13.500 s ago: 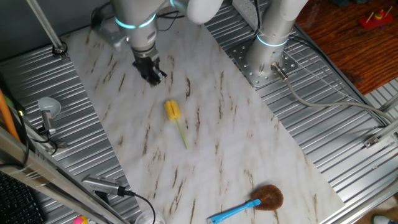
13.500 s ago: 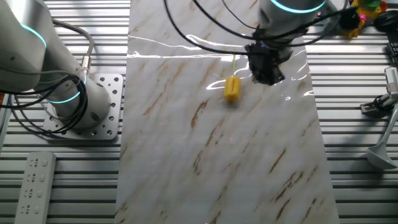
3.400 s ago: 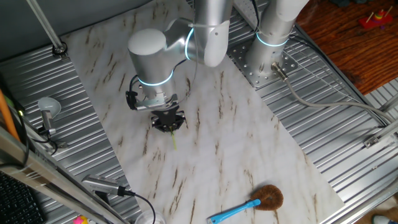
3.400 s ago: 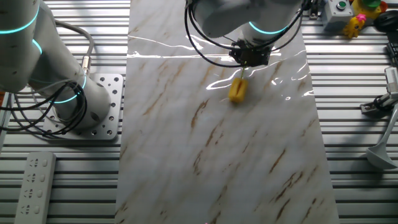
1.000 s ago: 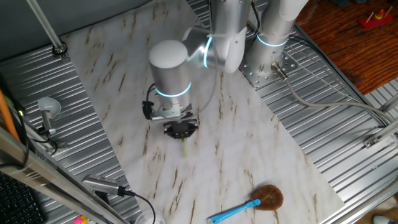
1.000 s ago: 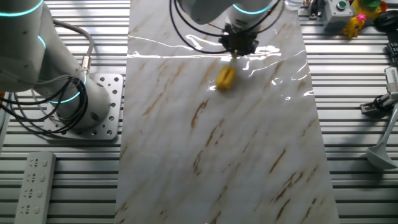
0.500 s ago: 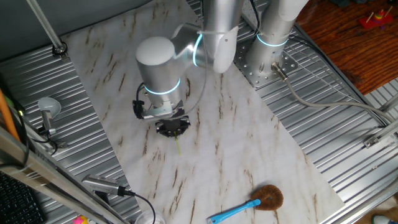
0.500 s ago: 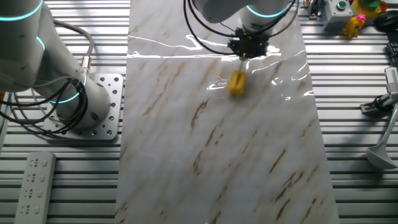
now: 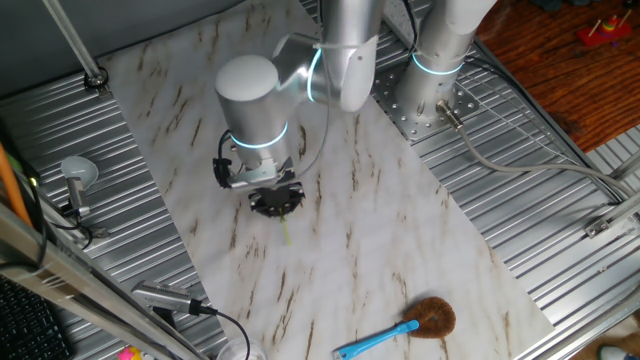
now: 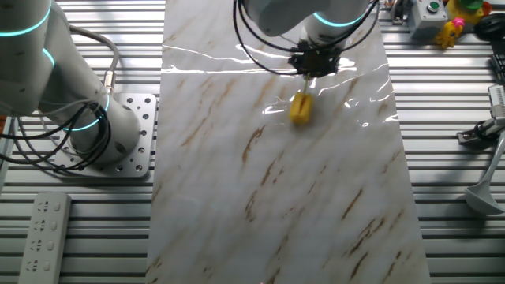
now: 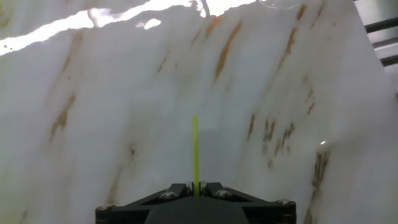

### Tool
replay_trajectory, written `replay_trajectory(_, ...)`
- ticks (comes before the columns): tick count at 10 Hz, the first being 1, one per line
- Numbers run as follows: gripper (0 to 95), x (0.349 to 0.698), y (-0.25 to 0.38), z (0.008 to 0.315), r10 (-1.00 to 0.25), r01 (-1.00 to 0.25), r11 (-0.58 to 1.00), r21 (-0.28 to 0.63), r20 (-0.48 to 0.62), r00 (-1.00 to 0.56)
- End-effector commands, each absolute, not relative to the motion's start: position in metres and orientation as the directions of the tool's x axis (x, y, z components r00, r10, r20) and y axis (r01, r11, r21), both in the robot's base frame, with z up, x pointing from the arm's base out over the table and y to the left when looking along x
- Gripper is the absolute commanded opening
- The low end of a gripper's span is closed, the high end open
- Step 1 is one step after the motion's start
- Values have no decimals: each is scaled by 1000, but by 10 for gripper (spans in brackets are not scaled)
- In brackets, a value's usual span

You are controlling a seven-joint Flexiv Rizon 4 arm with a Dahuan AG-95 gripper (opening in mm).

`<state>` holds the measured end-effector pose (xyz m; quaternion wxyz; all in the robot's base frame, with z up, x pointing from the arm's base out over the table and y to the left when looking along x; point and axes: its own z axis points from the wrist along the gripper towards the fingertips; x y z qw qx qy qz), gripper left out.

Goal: Scrub the table with a brush

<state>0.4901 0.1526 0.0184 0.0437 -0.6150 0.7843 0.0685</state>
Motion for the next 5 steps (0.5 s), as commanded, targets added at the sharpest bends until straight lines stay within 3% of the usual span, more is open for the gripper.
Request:
replay_trajectory(1, 0, 472, 148, 12, -949, -963, 265, 56, -163, -271)
replay_trajectory(5, 0, 440, 156, 26, -927, -939, 335, 77, -149, -343)
